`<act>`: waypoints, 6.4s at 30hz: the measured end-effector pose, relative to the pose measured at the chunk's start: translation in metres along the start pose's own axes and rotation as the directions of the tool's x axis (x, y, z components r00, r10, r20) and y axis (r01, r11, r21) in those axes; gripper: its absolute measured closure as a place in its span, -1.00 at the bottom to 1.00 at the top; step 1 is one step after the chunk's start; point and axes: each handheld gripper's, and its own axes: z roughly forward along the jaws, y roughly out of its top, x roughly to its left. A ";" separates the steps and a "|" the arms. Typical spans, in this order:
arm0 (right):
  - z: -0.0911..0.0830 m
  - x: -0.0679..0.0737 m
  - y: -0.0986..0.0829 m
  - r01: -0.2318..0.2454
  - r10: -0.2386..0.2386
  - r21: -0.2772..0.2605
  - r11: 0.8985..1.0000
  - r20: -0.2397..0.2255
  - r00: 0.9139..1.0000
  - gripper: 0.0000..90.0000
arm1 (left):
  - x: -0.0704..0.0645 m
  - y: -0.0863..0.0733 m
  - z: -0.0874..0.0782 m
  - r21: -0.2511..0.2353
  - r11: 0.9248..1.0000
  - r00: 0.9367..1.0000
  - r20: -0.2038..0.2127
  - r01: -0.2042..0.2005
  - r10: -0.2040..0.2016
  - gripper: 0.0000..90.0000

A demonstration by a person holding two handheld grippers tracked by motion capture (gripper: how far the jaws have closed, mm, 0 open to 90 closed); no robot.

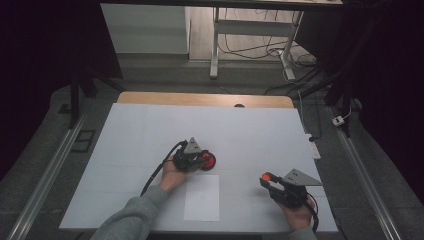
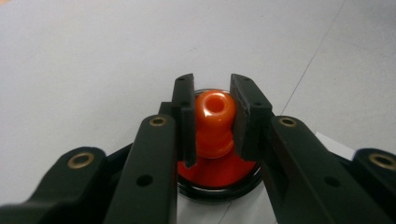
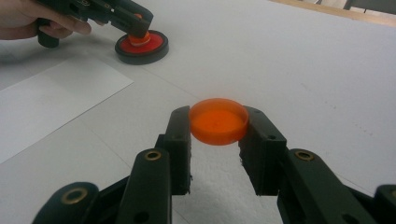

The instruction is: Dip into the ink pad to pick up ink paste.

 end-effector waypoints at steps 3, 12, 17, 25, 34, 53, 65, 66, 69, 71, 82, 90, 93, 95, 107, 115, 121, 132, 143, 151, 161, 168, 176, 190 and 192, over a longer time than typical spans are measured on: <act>0.000 0.000 0.000 0.001 -0.001 0.002 1.000 0.000 1.000 0.44 | 0.000 0.000 0.000 -0.001 1.000 1.000 0.002 0.004 -0.004 0.62; 0.000 0.001 0.000 0.000 0.000 0.000 1.000 -0.002 1.000 0.44 | 0.000 0.000 0.000 -0.002 1.000 1.000 0.002 0.004 -0.004 0.62; 0.000 0.001 0.001 0.004 -0.004 0.000 1.000 0.000 1.000 0.44 | 0.002 0.000 0.000 -0.001 1.000 1.000 0.009 0.007 -0.007 0.62; -0.001 0.000 0.001 0.000 0.000 -0.008 1.000 -0.004 1.000 0.44 | 0.007 0.009 -0.015 -0.100 0.995 0.999 0.031 0.027 -0.024 0.61; -0.001 0.001 0.002 0.007 -0.007 -0.008 1.000 -0.006 1.000 0.44 | 0.001 0.016 -0.020 -0.085 0.996 0.997 0.074 0.029 -0.022 0.61; -0.002 -0.001 0.001 0.001 -0.001 -0.009 1.000 -0.003 1.000 0.44 | 0.007 0.006 0.000 -0.009 0.998 0.996 0.064 0.056 -0.055 0.61; -0.002 -0.001 0.001 0.001 -0.001 -0.013 1.000 0.000 1.000 0.43 | 0.003 -0.001 0.002 -0.023 0.999 0.999 0.033 0.026 -0.025 0.61; -0.002 -0.001 0.001 0.000 0.000 -0.013 1.000 -0.001 1.000 0.44 | 0.002 0.000 0.002 -0.021 1.000 1.000 0.022 0.017 -0.017 0.61; -0.002 -0.001 0.000 0.000 0.000 -0.009 1.000 -0.002 1.000 0.44 | -0.001 0.000 0.002 -0.014 1.000 1.000 0.004 0.000 0.000 0.62; -0.002 0.000 0.001 0.002 -0.002 -0.009 1.000 -0.003 1.000 0.44 | -0.001 -0.001 0.002 -0.021 1.000 1.000 0.004 0.005 -0.005 0.62; -0.002 0.001 0.001 0.005 -0.005 -0.009 1.000 -0.003 1.000 0.44 | 0.000 -0.004 0.002 -0.040 0.999 1.000 0.015 0.011 -0.010 0.62; -0.003 0.001 0.001 0.001 -0.001 -0.013 1.000 -0.001 1.000 0.44 | 0.001 -0.004 0.002 -0.041 0.999 1.000 0.020 0.016 -0.015 0.62; -0.002 0.001 0.001 0.002 -0.002 -0.012 1.000 -0.001 1.000 0.44 | 0.001 -0.004 0.002 -0.041 0.999 1.000 0.020 0.016 -0.015 0.62; -0.002 0.001 0.001 0.004 -0.004 -0.012 1.000 -0.002 1.000 0.44 | 0.001 -0.004 0.002 -0.041 0.999 1.000 0.017 0.013 -0.012 0.62; -0.002 0.001 0.001 0.006 -0.006 -0.010 1.000 -0.002 1.000 0.44 | 0.001 -0.003 0.002 -0.040 0.999 1.000 0.017 0.018 -0.017 0.62; -0.002 0.000 0.002 0.008 -0.008 -0.013 1.000 -0.007 1.000 0.44 | 0.004 0.006 -0.011 -0.122 0.991 0.997 0.060 0.053 -0.046 0.61; -0.002 -0.001 0.002 0.007 -0.008 -0.014 1.000 -0.006 1.000 0.43 | 0.003 0.012 -0.022 -0.156 0.985 0.994 0.089 0.077 -0.064 0.61; -0.003 -0.001 0.002 0.008 -0.009 -0.014 1.000 -0.005 1.000 0.44 | 0.007 0.021 -0.046 -0.211 0.971 0.990 0.111 0.113 -0.091 0.61; -0.001 -0.001 0.002 0.009 -0.009 -0.015 1.000 -0.006 1.000 0.44 | 0.000 0.023 -0.058 -0.203 0.973 0.986 0.143 0.113 -0.085 0.61; -0.001 -0.002 0.002 0.009 -0.009 -0.007 1.000 -0.005 1.000 0.43 | -0.005 0.025 -0.062 -0.196 0.974 0.982 0.173 0.111 -0.077 0.61; 0.000 -0.002 0.001 0.009 -0.009 -0.006 1.000 -0.005 1.000 0.43 | -0.008 0.026 -0.066 -0.183 0.977 0.976 0.206 0.111 -0.072 0.61; 0.000 -0.003 0.001 0.009 -0.009 -0.003 1.000 -0.005 1.000 0.44 | -0.012 0.025 -0.072 -0.169 0.979 0.972 0.222 0.110 -0.071 0.61; 0.000 -0.003 0.001 0.009 -0.009 -0.003 1.000 -0.006 1.000 0.44 | -0.018 0.021 -0.081 -0.161 0.980 0.970 0.230 0.113 -0.074 0.61; 0.000 -0.004 0.001 0.007 -0.007 -0.002 1.000 -0.007 1.000 0.44 | -0.030 0.012 -0.099 -0.156 0.983 0.970 0.235 0.097 -0.059 0.61; 0.000 -0.004 0.000 0.007 -0.007 -0.001 1.000 -0.006 1.000 0.44 | -0.031 0.011 -0.101 -0.155 0.983 0.970 0.236 0.097 -0.058 0.61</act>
